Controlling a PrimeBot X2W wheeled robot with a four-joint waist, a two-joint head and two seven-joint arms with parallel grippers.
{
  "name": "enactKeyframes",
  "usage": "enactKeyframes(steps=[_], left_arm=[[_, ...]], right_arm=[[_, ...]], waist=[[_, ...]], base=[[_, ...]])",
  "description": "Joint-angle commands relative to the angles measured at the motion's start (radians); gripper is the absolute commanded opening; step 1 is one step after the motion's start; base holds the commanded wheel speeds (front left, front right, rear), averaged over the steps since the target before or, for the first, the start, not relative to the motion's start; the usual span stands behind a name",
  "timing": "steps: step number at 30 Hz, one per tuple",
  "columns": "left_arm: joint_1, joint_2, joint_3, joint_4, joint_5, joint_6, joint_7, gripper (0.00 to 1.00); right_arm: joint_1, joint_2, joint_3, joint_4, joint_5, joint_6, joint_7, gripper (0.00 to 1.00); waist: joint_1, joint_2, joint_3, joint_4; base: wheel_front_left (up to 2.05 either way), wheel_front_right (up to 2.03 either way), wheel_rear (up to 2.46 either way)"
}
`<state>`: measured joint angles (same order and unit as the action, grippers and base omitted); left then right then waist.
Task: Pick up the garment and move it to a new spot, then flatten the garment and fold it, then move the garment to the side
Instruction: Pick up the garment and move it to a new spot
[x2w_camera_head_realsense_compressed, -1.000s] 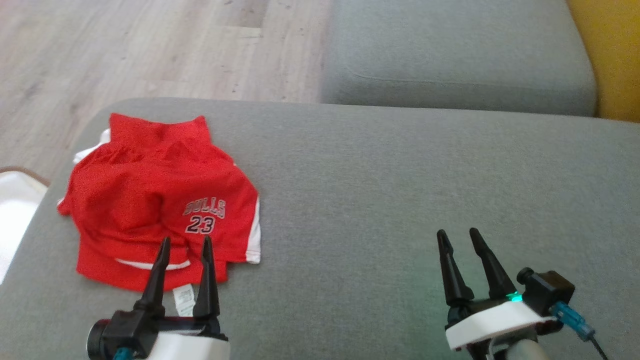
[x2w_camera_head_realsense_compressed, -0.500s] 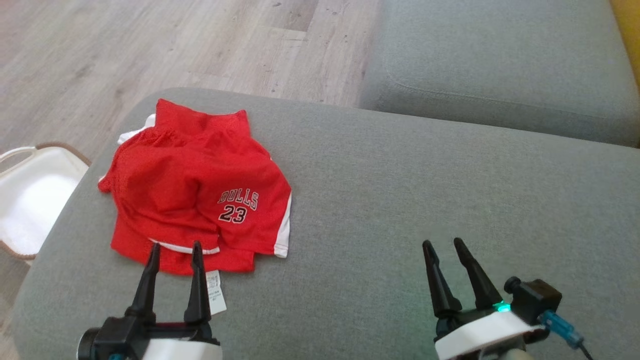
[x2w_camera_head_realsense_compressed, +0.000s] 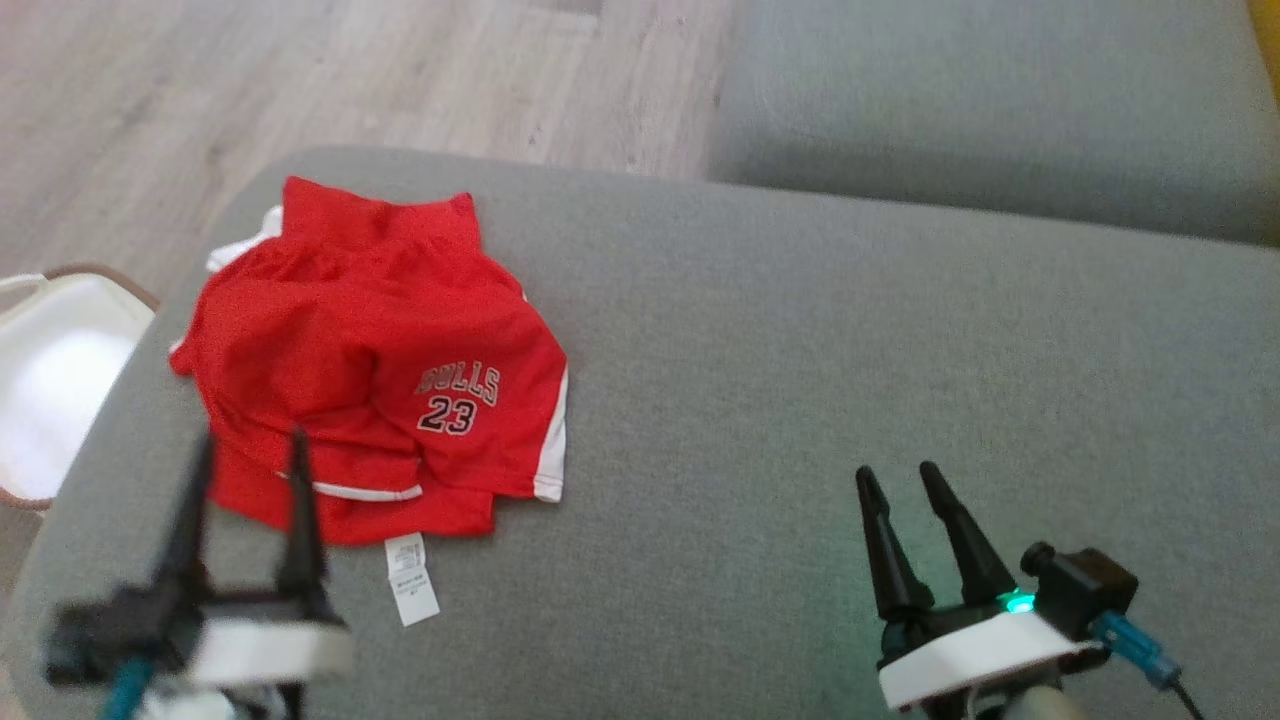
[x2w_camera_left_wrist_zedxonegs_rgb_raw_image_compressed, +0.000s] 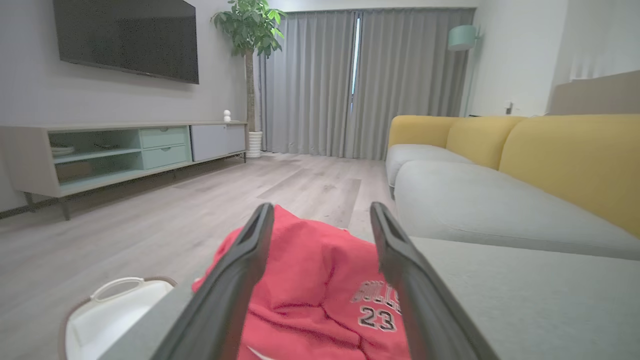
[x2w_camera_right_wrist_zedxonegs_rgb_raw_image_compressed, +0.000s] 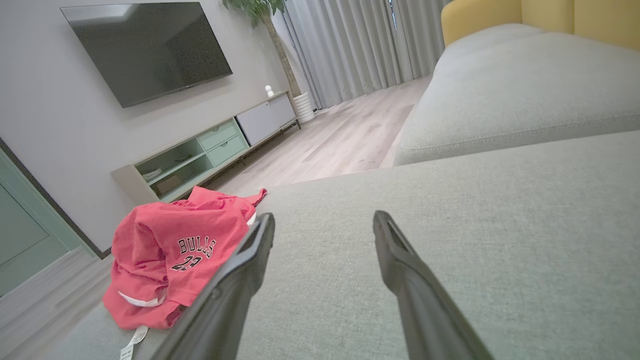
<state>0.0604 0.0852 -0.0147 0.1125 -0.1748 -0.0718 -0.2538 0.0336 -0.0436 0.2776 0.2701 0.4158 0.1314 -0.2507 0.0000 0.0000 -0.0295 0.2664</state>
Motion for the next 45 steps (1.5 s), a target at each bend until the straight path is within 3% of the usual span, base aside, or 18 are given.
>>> enactKeyframes(steps=[1,2,3,8,14,18,26,28,34,41,45], left_arm=[[-0.125,0.052,0.055,-0.028,0.018,-0.008,-0.008,1.0],[-0.158,0.079,0.063,-0.011,0.021,-0.014,-0.008,1.0],[-0.239,0.142,0.066,0.038,0.027,-0.028,0.012,1.0],[-0.471,0.298,0.015,0.187,0.016,-0.054,0.16,1.0],[-0.676,0.45,-0.176,0.376,-0.105,-0.058,0.334,1.0],[-0.75,0.502,-0.268,0.475,-0.207,-0.059,0.412,1.0],[-0.801,0.54,-0.391,0.594,-0.323,-0.059,0.466,1.0],[-0.812,0.544,-0.414,0.613,-0.345,-0.059,0.449,0.0],[-0.862,0.553,-0.455,0.63,-0.394,-0.059,0.34,0.0],[-0.956,0.542,-0.386,0.59,-0.43,-0.059,0.12,0.0],[-0.97,0.527,-0.36,0.507,-0.462,-0.059,0.078,0.0]], right_arm=[[-0.056,-0.007,0.006,-0.042,-0.019,-0.001,-0.011,1.0],[-0.063,-0.007,-0.001,-0.047,-0.025,-0.001,-0.011,1.0],[-0.078,-0.007,-0.018,-0.056,-0.039,-0.001,-0.011,1.0],[-0.116,-0.007,-0.058,-0.076,-0.073,-0.001,-0.011,1.0],[-0.153,-0.007,-0.072,-0.091,-0.091,-0.001,-0.011,1.0],[-0.167,-0.007,-0.072,-0.097,-0.093,-0.001,-0.011,1.0],[-0.18,-0.007,-0.074,-0.104,-0.097,-0.001,-0.011,1.0],[-0.182,-0.007,-0.076,-0.106,-0.097,-0.001,-0.011,1.0],[-0.18,-0.007,-0.079,-0.104,-0.096,-0.001,-0.011,1.0],[-0.168,-0.007,-0.071,-0.094,-0.081,-0.001,-0.011,1.0],[-0.152,-0.007,-0.062,-0.088,-0.067,-0.001,-0.011,1.0]], waist=[[0.0,0.0,0.043,-0.022],[0.0,0.0,0.061,-0.029],[0.0,0.0,0.091,-0.04],[0.0,0.0,0.166,-0.066],[0.0,0.0,0.232,-0.104],[0.0,0.0,0.261,-0.128],[0.0,0.0,0.286,-0.153],[0.0,0.0,0.29,-0.156],[0.0,0.0,0.281,-0.156],[0.0,0.0,0.231,-0.148],[0.0,0.0,0.19,-0.147]], base=[[0.0,0.0,0.0],[0.0,0.0,0.0],[0.0,0.0,0.0],[0.0,0.0,0.0],[0.0,0.0,0.0],[0.0,0.0,0.0],[0.0,0.0,0.0],[0.0,0.0,0.0],[0.0,0.0,0.0],[0.0,0.0,0.0],[0.0,0.0,0.0]])
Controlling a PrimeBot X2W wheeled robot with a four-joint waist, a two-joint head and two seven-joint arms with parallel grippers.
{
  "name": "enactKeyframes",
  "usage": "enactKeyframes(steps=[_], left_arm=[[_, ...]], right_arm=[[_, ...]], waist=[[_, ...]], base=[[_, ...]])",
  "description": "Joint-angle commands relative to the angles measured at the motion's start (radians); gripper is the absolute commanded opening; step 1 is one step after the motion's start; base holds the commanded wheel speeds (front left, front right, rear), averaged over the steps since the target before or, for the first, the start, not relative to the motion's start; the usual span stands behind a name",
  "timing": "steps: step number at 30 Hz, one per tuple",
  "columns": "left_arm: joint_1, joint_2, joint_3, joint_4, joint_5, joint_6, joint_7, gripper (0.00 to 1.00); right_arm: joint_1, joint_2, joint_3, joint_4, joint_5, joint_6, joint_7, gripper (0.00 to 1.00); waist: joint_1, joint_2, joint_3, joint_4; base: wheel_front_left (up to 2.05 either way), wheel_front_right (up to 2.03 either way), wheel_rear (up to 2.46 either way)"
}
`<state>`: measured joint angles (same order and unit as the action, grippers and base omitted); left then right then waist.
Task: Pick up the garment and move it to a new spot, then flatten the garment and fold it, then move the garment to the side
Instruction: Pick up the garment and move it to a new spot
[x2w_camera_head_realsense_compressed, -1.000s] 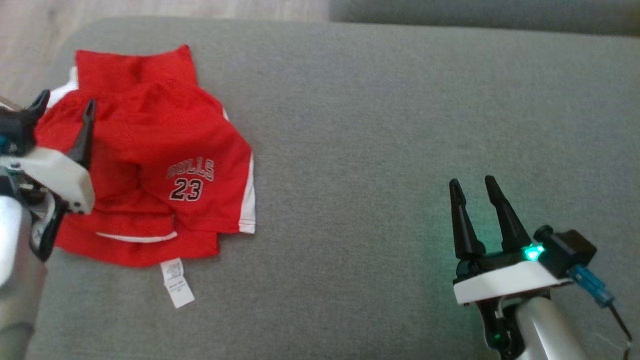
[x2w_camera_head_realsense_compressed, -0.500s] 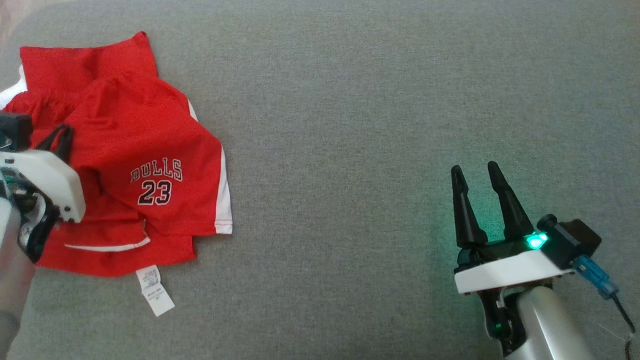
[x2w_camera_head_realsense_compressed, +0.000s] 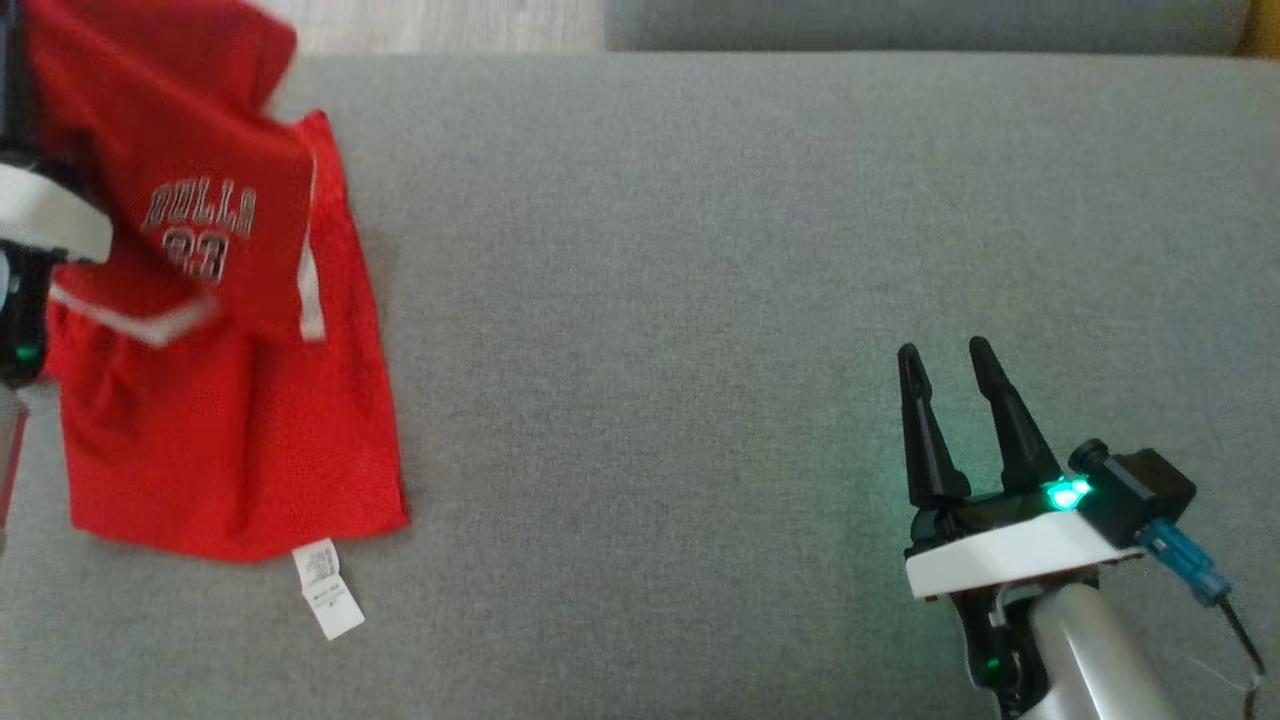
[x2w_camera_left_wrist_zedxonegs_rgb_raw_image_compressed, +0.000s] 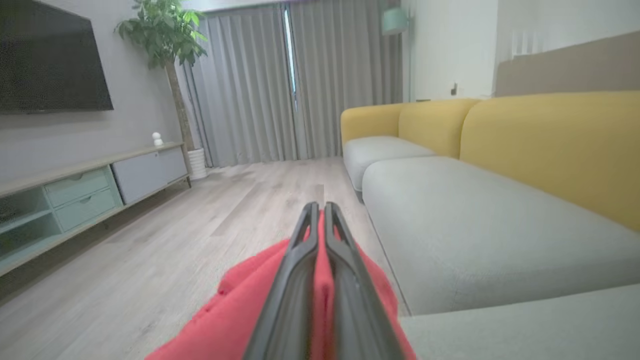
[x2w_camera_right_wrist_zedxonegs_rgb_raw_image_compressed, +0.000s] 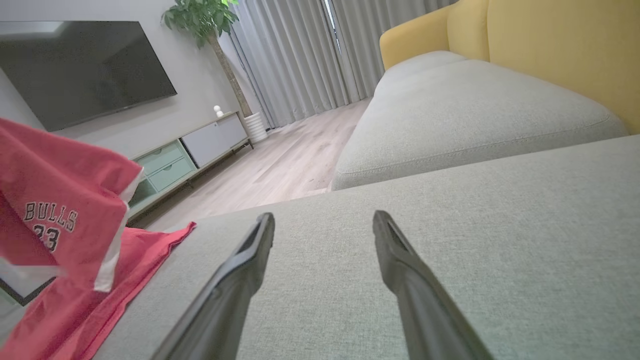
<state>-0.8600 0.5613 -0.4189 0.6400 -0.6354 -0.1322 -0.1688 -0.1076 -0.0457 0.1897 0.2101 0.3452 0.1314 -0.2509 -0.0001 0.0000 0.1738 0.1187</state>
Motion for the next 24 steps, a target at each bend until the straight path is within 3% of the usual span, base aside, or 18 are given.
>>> enactKeyframes(steps=[1,5,12,18,19,24], left_arm=[[-0.045,0.045,0.046,-0.048,-0.009,0.003,-0.005,0.0],[-0.006,0.018,0.04,-0.171,-0.039,0.022,0.036,0.0],[0.099,-0.06,-0.017,-0.395,-0.044,0.12,0.119,0.0],[0.166,-0.164,-0.054,-0.513,-0.058,0.215,0.138,0.0],[0.166,-0.164,-0.054,-0.513,-0.058,0.215,0.138,0.0],[0.177,-0.239,-0.091,-0.537,-0.056,0.251,0.133,0.0]], right_arm=[[-0.007,-0.004,0.028,-0.027,0.007,-0.001,-0.011,1.0],[0.004,-0.004,0.037,-0.023,0.022,-0.001,-0.011,1.0],[0.007,-0.004,0.052,-0.03,0.044,-0.001,-0.011,1.0],[-0.009,-0.004,0.077,-0.037,0.07,-0.001,-0.011,1.0],[-0.009,-0.004,0.077,-0.037,0.07,-0.001,-0.011,1.0],[-0.039,-0.004,0.113,-0.058,0.094,-0.001,-0.011,1.0]], waist=[[0.0001,0.0,-0.024,0.0],[0.0001,0.0,-0.056,-0.011],[0.0001,0.0,-0.084,-0.078],[0.0001,0.0,-0.08,-0.208],[0.0001,0.0,-0.08,-0.208],[0.0001,0.0,-0.053,-0.341]], base=[[0.0,0.0,0.0],[0.0,0.0,0.0],[0.0,0.0,0.0],[0.0,0.0,0.0],[0.0,0.0,0.0],[0.0,0.0,0.0]])
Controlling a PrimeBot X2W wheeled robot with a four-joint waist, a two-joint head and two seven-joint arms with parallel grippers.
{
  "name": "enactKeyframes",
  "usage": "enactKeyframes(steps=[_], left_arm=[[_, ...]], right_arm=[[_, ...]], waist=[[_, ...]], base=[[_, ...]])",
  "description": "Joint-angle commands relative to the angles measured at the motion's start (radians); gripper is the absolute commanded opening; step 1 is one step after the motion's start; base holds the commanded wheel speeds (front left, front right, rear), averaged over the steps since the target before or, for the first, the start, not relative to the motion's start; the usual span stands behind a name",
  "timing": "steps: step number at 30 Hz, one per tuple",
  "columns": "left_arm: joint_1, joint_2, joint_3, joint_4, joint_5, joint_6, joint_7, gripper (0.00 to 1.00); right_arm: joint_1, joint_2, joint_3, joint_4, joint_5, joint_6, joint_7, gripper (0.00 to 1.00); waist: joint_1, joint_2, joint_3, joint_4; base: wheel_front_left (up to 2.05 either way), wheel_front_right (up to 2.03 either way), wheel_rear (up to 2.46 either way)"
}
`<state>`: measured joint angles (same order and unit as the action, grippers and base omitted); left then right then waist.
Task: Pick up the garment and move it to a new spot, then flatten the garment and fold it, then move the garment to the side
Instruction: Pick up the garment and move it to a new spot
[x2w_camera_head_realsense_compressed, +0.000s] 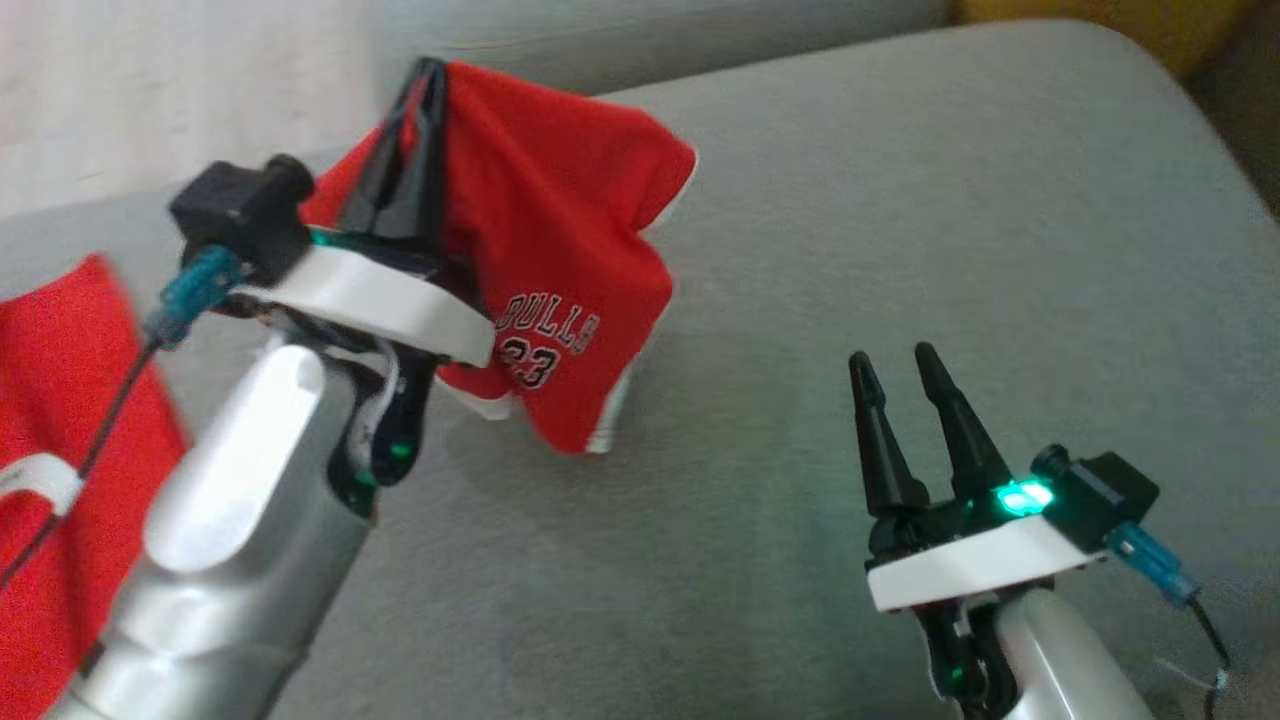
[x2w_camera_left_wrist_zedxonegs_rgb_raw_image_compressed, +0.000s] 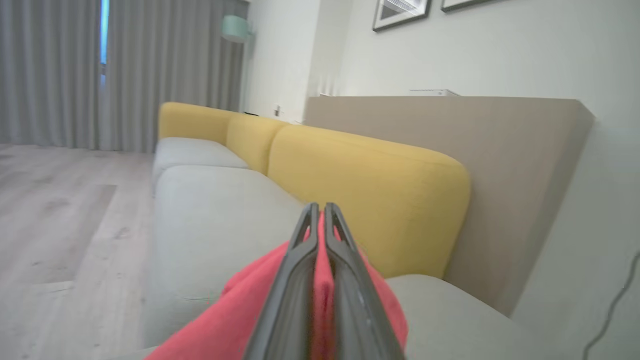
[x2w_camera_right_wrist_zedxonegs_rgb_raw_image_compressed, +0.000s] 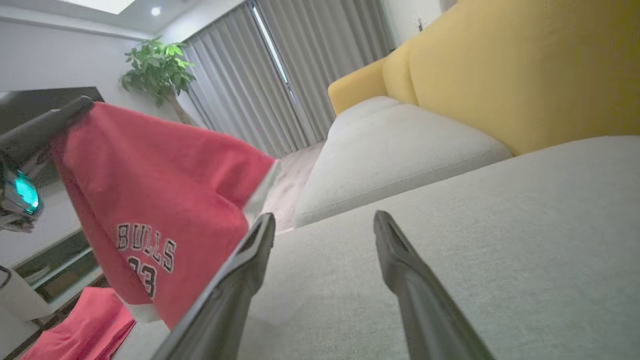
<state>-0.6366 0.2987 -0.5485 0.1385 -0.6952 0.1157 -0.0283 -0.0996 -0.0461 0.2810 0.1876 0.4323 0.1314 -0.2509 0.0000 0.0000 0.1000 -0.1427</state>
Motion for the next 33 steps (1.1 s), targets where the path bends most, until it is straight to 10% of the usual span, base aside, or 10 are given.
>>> enactKeyframes(steps=[1,4,5,6,19,33], left_arm=[[-0.049,0.014,0.032,-0.033,0.01,0.009,-0.012,0.0],[-0.061,-0.015,0.018,-0.006,0.017,0.016,-0.022,0.0],[-0.067,-0.021,0.015,0.01,0.025,0.018,-0.033,0.82],[-0.074,-0.022,0.009,0.029,0.035,0.015,-0.043,1.0],[-0.033,0.022,0.026,0.212,0.062,-0.056,-0.204,1.0],[0.385,0.017,0.173,-0.004,0.149,-0.093,-0.233,1.0]], right_arm=[[-0.053,-0.004,0.027,-0.041,0.013,-0.001,-0.011,1.0],[-0.066,-0.004,0.034,-0.057,0.031,-0.001,-0.011,1.0],[-0.069,-0.004,0.037,-0.061,0.034,-0.001,-0.011,1.0],[-0.071,-0.004,0.04,-0.066,0.037,-0.001,-0.011,1.0],[-0.046,-0.004,-0.028,-0.068,0.018,-0.001,-0.011,1.0],[0.046,-0.004,-0.132,-0.036,-0.054,-0.001,-0.011,1.0]], waist=[[0.0,0.0,0.028,-0.105],[0.0,0.0,0.052,-0.161],[0.0,0.0,0.058,-0.173],[0.0,0.0,0.064,-0.184],[0.0,0.0,0.044,-0.058],[0.0,0.0,-0.063,0.161]], base=[[0.0,0.0,0.0],[0.0,0.0,0.0],[0.0,0.0,0.0],[0.0,0.0,0.0],[0.0,0.0,0.0],[0.0,0.0,0.0]])
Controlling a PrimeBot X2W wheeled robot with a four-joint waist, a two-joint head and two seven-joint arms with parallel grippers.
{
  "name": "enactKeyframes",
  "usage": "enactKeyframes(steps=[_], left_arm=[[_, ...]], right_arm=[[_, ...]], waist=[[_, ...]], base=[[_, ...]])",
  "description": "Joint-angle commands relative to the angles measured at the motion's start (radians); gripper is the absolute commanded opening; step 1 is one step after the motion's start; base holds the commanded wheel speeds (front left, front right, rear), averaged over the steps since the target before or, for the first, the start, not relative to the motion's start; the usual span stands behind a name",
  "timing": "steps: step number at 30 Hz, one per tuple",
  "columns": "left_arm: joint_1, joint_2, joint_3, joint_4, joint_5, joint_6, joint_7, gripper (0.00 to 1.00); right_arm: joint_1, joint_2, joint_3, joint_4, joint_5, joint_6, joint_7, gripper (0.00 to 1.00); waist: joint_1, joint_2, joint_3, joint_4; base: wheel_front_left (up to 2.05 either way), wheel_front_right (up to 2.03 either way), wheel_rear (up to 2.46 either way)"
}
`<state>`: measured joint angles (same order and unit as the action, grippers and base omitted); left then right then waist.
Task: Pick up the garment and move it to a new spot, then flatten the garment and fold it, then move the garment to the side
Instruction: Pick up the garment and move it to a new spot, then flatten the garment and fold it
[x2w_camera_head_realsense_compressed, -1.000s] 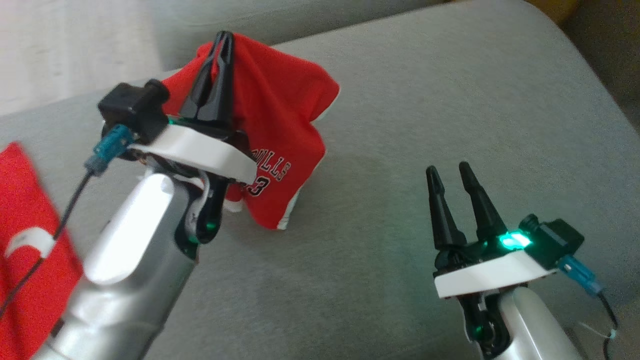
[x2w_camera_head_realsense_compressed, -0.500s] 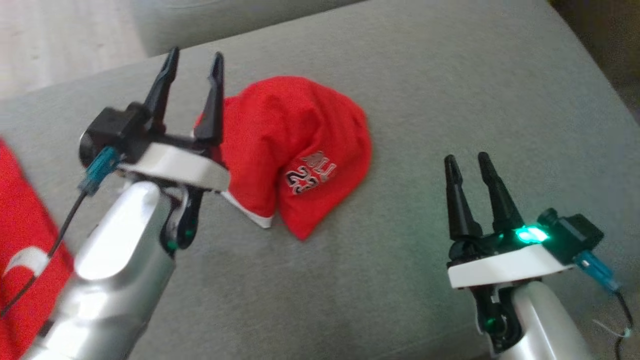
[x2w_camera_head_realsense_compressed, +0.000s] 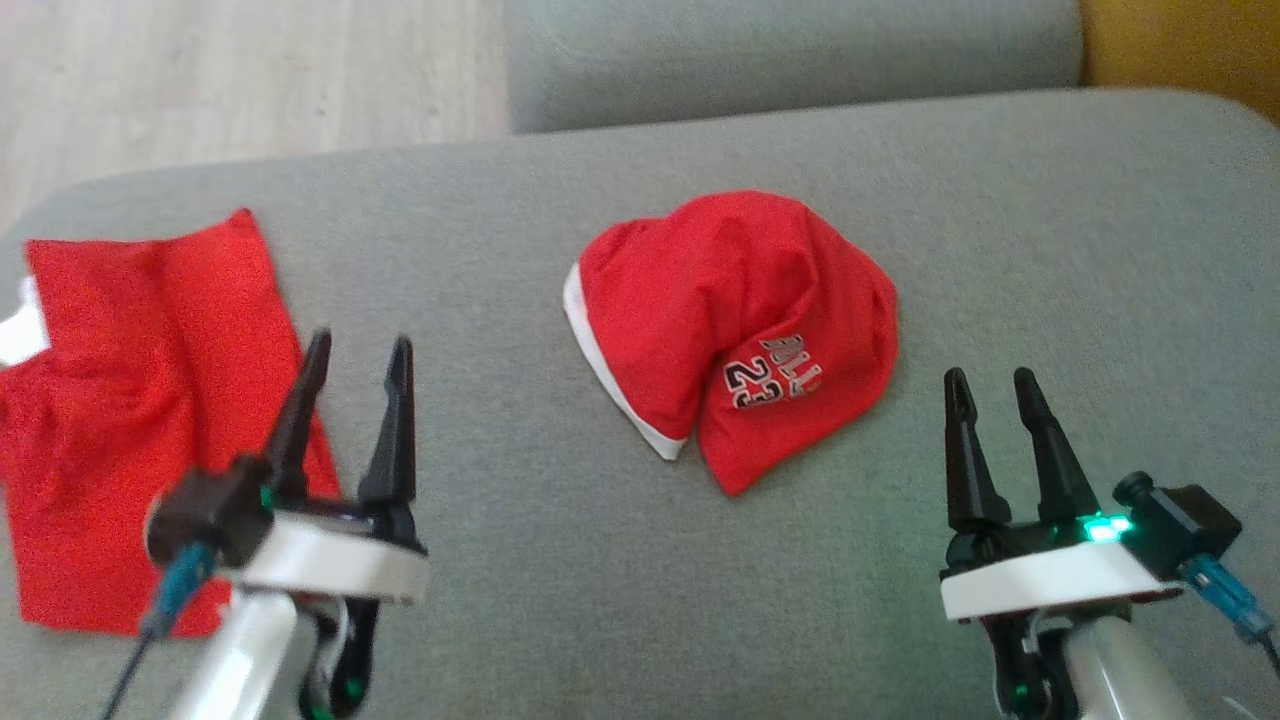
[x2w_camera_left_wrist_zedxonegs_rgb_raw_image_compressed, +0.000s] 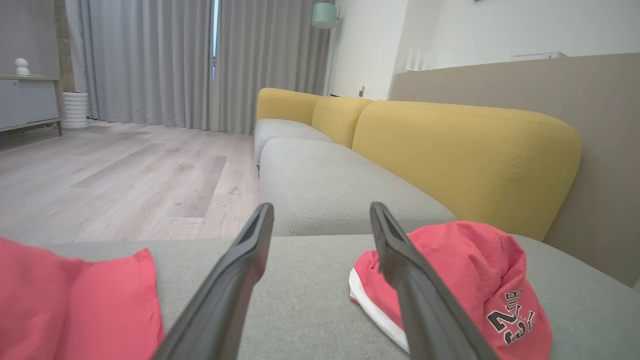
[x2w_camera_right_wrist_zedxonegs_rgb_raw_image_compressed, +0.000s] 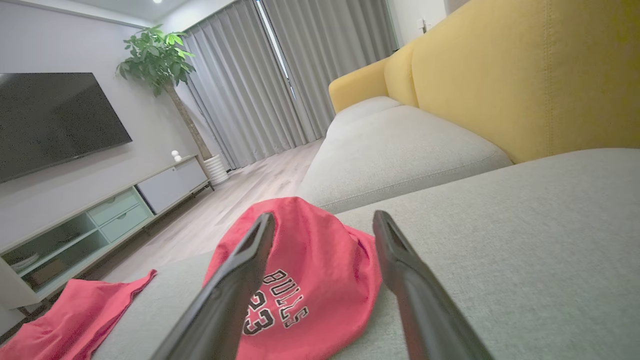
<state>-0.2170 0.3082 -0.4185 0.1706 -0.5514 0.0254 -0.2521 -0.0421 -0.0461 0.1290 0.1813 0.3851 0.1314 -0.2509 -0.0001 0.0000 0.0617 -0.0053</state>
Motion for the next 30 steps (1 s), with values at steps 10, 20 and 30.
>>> enactKeyframes(steps=[10,20,30], left_arm=[[0.142,-0.13,0.164,-0.083,0.099,-0.035,-0.01,1.0],[0.121,-0.203,0.227,-0.063,0.167,-0.108,-0.01,1.0],[0.082,-0.237,0.218,-0.019,0.18,-0.143,-0.01,1.0]], right_arm=[[0.019,-0.004,0.023,-0.031,-0.022,-0.001,-0.011,1.0],[-0.022,-0.004,0.099,0.006,-0.099,-0.001,-0.011,1.0],[-0.21,-0.004,0.244,0.273,-0.147,-0.001,0.084,1.0]], waist=[[0.0001,0.0,-0.037,0.034],[0.0001,0.0,0.0,0.093],[0.0001,0.0,0.059,0.197]], base=[[0.0,0.0,0.0],[0.0,0.0,0.0],[0.0,0.0,0.0]])
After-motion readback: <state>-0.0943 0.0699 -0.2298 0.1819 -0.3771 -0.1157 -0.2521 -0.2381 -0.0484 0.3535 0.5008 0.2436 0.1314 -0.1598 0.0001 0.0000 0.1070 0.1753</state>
